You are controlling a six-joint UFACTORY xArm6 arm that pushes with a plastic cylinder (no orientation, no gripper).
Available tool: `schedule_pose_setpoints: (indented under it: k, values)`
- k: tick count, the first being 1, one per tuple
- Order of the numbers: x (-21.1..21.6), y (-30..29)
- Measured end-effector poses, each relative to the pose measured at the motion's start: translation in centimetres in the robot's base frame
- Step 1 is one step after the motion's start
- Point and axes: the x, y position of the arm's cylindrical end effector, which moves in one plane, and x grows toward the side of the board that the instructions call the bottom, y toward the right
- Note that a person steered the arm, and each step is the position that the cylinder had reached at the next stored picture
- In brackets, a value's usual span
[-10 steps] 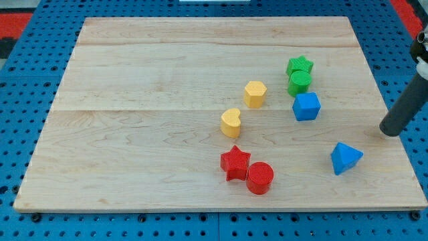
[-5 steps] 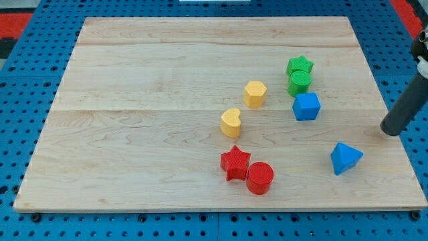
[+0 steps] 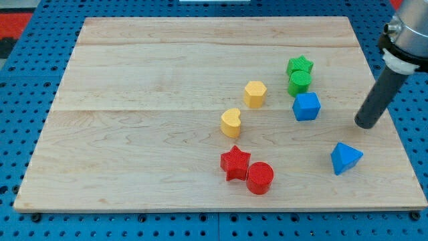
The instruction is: Push the blue cube into the yellow heart
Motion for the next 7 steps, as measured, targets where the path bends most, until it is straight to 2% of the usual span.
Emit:
schedule_pose_setpoints:
  k: [1, 2, 3, 4, 7]
  values:
    - [-2.7, -3.0]
    - [-2.3, -12.1]
    - [-2.5, -18.0]
    - [-3.4, -21.3]
    - [-3.4, -20.1]
